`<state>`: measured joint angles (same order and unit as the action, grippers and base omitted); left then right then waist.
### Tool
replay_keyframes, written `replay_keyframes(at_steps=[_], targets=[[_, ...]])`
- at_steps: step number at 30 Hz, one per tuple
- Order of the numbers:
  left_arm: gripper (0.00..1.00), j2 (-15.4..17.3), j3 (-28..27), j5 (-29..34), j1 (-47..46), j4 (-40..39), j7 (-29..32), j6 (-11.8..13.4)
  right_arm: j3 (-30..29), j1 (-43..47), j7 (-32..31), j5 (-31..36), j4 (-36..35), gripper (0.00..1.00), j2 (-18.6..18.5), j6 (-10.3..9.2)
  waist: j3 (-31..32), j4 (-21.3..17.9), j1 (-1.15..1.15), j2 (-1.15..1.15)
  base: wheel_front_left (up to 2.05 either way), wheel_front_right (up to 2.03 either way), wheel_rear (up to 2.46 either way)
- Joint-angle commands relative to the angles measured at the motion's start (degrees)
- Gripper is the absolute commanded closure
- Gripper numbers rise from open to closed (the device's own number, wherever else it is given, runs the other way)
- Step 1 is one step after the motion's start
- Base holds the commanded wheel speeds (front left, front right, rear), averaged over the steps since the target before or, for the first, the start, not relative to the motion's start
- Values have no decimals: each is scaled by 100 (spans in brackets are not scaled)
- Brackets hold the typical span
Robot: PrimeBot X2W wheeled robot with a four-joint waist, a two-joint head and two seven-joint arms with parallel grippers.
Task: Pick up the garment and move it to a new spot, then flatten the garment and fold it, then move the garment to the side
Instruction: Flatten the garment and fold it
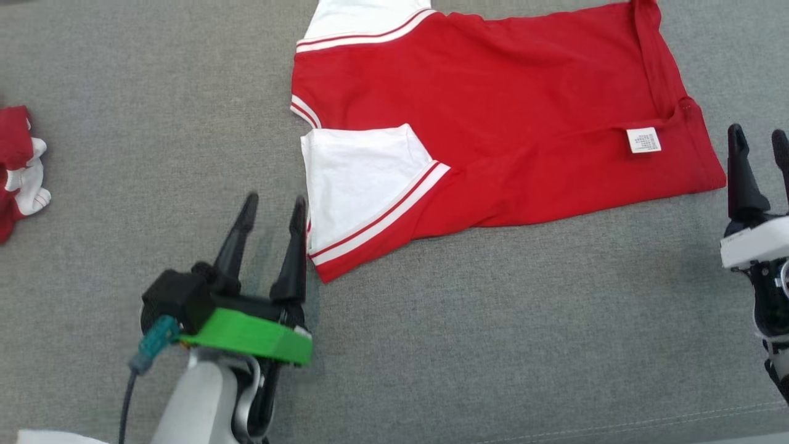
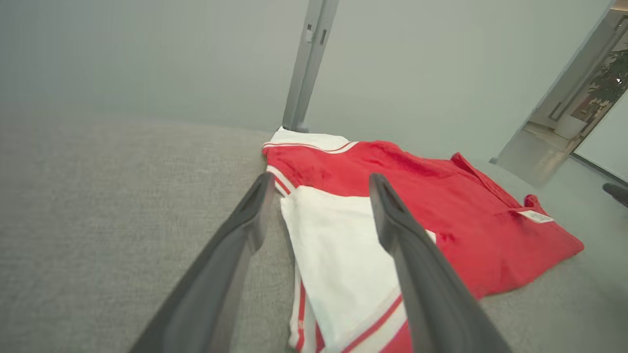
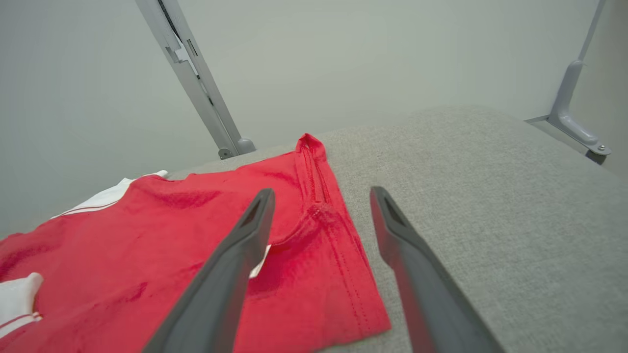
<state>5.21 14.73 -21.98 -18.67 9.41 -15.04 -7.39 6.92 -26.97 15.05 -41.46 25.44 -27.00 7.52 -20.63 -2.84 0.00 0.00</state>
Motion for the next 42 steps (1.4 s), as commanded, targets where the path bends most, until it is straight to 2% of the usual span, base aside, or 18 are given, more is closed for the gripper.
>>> replay_keyframes(at_steps=[1,7,11,15,16,17,19,25,30,37,38,39,40,42], targets=[[0,-45,6,-207,353,132,-14,-11,-231,300,19,120,-219,0,96,-6,140,8,0,0,0,0,0],[0,-187,366,-973,928,812,197,-12,-771,1146,19,291,-617,0,413,-6,268,12,0,0,0,0,0],[0,-212,531,-1414,737,1109,515,5,-766,1336,20,331,-644,0,512,-6,280,-31,0,0,0,0,0],[0,-226,610,-1772,504,1482,877,134,-621,1319,20,306,-571,0,559,-6,279,-115,0,0,0,0,0],[5,-228,602,-1846,433,1550,924,179,-562,1296,20,269,-526,0,558,-6,276,-135,0,0,0,0,0],[53,-229,602,-1893,367,1607,942,208,-501,1267,20,236,-481,0,548,-6,272,-152,0,0,0,0,0],[100,-229,577,-2020,306,1716,984,272,-400,1190,20,165,-376,0,522,-6,268,-190,0,0,0,0,0],[100,-178,541,-2350,287,1758,1094,165,-193,734,21,-449,278,0,512,-6,243,-244,0,0,0,0,0],[100,-48,568,-2318,236,1662,1184,142,284,189,-58,-1077,966,0,436,-5,145,-198,0,0,0,0,0],[100,29,617,-2256,135,1532,1278,175,638,-383,-196,-1806,1629,0,425,-5,-18,-83,0,0,0,0,0],[100,37,622,-2249,123,1517,1287,184,698,-453,-250,-1927,1711,5,436,-5,-39,-67,0,0,0,0,0],[100,49,625,-2240,116,1504,1294,191,750,-518,-284,-2045,1775,36,440,-5,-55,-57,0,0,0,0,0],[100,63,630,-2235,116,1493,1302,196,788,-566,-305,-2145,1836,60,433,-5,-66,-50,0,0,0,0,0],[100,82,641,-2238,111,1478,1309,204,866,-630,-302,-2345,1898,100,424,-5,-78,-34,0,0,0,0,0]])
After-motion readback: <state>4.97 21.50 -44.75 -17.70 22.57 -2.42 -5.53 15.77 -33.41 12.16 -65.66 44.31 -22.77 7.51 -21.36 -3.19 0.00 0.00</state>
